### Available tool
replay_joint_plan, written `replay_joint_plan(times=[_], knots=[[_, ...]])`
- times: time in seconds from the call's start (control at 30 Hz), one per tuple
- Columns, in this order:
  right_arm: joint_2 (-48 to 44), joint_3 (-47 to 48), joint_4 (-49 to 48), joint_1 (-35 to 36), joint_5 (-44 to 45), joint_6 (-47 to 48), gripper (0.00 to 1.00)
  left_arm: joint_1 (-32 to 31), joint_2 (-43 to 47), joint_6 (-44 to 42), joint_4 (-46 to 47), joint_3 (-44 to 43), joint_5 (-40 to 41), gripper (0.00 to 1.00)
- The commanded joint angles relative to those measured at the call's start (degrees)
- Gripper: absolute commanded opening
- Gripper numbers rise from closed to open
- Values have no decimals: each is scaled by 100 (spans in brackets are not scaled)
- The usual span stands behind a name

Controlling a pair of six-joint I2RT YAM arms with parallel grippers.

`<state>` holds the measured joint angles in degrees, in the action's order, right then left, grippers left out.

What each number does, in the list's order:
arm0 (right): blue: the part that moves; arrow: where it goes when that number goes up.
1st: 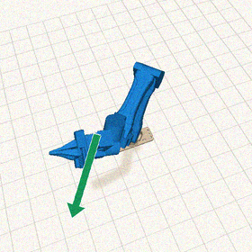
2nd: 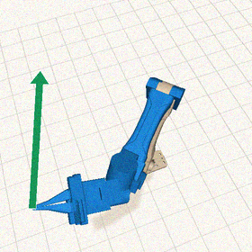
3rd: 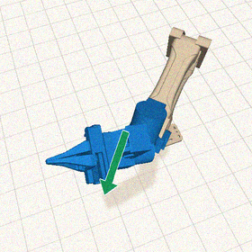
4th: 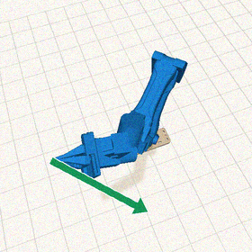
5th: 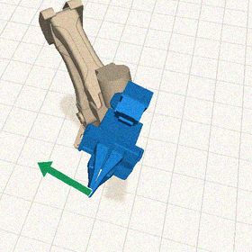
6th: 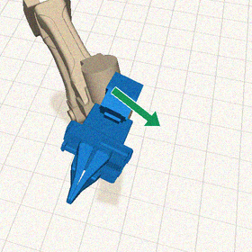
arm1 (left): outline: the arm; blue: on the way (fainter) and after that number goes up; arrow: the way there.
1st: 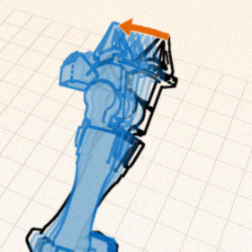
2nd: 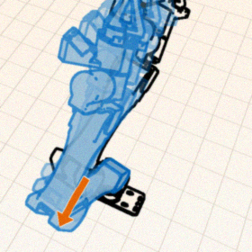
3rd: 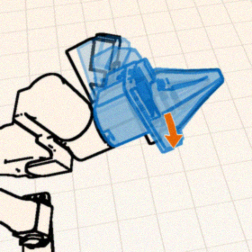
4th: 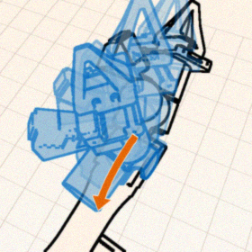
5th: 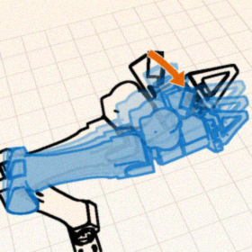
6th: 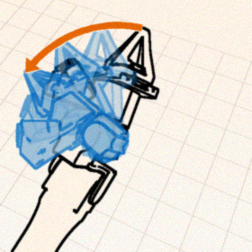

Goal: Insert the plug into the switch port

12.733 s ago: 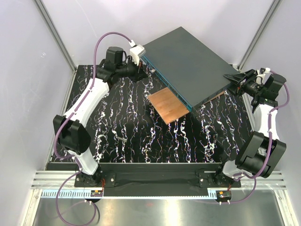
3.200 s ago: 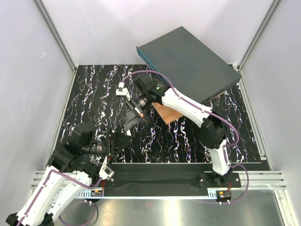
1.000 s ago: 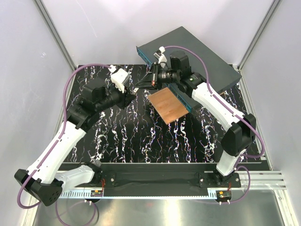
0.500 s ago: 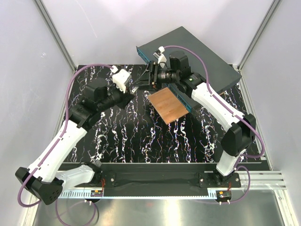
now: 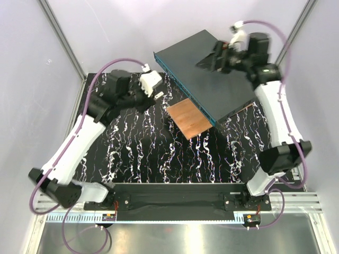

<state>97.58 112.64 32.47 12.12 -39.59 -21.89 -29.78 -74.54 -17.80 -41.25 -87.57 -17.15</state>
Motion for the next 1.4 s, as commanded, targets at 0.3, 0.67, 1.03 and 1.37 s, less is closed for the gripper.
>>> replay_joint_plan(times=[0.3,0.67,1.03,1.37], knots=[[-1320,-900,269,-4663,-1392,-683,100,165,-1193,-601,-348,-1552,-509,0],[-1980,-4461,-3159,-5255,-2572,-3507,100,341,-1519,-312,-269,-1887,-720,0],[-1716,-4822,-4441,-4219,-2308,-4086,100,359,-1502,-311,-181,-1676,-764,0],[-1523,-4927,-4829,-3796,-2017,-4332,58,359,-1976,-259,-208,-1965,-395,0]])
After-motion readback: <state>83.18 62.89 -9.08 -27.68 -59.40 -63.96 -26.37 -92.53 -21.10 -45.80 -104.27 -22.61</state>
